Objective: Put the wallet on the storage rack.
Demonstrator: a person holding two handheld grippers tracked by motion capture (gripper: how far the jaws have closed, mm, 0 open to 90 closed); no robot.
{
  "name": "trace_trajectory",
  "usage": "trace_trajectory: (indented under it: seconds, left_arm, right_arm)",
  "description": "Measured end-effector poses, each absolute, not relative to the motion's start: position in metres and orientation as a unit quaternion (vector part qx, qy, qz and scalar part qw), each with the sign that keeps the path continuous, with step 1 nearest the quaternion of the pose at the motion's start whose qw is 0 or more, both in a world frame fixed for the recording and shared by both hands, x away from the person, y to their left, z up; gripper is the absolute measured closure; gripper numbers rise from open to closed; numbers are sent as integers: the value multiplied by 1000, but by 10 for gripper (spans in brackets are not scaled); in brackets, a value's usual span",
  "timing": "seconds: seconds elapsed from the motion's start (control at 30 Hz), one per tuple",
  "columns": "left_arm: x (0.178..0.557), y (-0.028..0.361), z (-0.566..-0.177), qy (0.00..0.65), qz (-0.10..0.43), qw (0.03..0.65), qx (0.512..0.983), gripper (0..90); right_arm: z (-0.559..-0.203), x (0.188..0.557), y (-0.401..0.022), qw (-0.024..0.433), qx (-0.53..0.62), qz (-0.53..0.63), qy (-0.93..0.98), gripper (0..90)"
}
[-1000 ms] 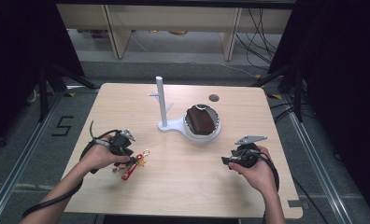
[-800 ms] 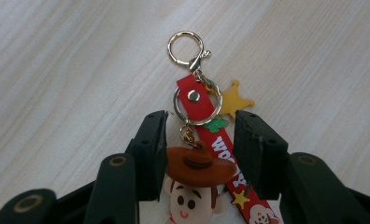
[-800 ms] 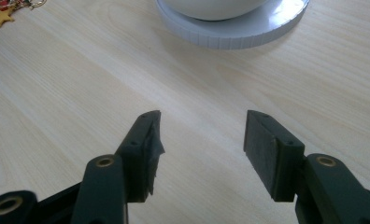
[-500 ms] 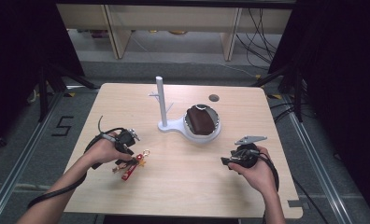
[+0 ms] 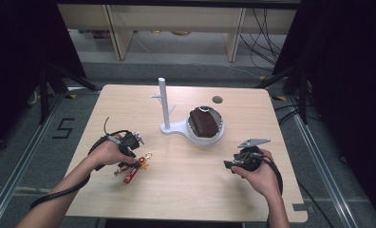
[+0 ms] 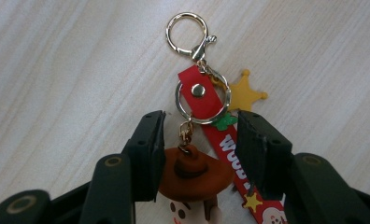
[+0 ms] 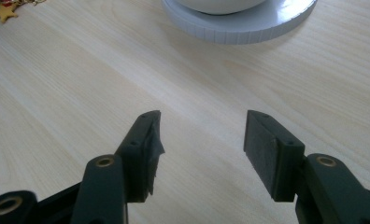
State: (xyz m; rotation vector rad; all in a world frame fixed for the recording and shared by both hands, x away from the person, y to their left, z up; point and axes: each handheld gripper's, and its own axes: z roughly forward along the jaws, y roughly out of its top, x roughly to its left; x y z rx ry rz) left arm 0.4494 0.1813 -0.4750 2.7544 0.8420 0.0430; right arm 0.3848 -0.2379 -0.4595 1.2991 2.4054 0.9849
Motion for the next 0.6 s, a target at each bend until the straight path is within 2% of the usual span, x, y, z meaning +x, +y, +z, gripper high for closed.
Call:
trace_trajectory:
  seconds: [0.6]
  left_arm:
    - [452, 176, -478, 277, 13, 105, 955, 508]
  right_arm:
    - [-460, 384, -237, 107, 446, 328, 825, 469]
